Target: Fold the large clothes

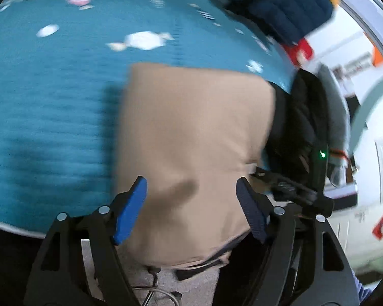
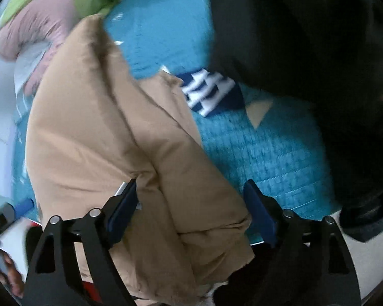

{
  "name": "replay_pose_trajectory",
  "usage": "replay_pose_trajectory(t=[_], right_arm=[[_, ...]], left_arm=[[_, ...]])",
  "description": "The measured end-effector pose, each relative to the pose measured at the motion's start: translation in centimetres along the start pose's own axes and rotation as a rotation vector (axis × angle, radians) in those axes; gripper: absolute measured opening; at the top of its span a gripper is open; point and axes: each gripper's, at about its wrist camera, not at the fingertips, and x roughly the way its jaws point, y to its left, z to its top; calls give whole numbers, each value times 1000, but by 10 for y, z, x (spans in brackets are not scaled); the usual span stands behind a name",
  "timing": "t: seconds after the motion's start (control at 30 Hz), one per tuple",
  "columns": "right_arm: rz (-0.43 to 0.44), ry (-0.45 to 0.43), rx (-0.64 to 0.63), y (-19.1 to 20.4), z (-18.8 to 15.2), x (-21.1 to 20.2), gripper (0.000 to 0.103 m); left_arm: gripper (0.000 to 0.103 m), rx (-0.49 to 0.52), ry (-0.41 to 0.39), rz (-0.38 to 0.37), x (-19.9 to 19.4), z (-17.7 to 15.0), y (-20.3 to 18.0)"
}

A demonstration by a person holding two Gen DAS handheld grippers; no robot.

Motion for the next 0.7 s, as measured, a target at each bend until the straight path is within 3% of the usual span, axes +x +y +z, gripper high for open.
replay_pose_trajectory(t=[0.1, 0.27, 0.33, 0.53, 0.7], right_arm=[[87, 55, 62, -18, 2, 10, 86], [205, 115, 51, -28, 10, 15, 91], [244, 135, 57, -33, 13, 23, 96], [343, 194, 79, -13, -1, 27, 96], [331, 152, 89, -14, -7, 35, 97]], left_arm=[[73, -89, 62, 27, 10, -4, 32], [73, -143, 133, 5, 33, -16, 46], [73, -146, 140, -9, 39, -18, 45], [74, -168, 140, -12, 40, -17, 51], [74, -200, 142, -49, 36, -17, 59]])
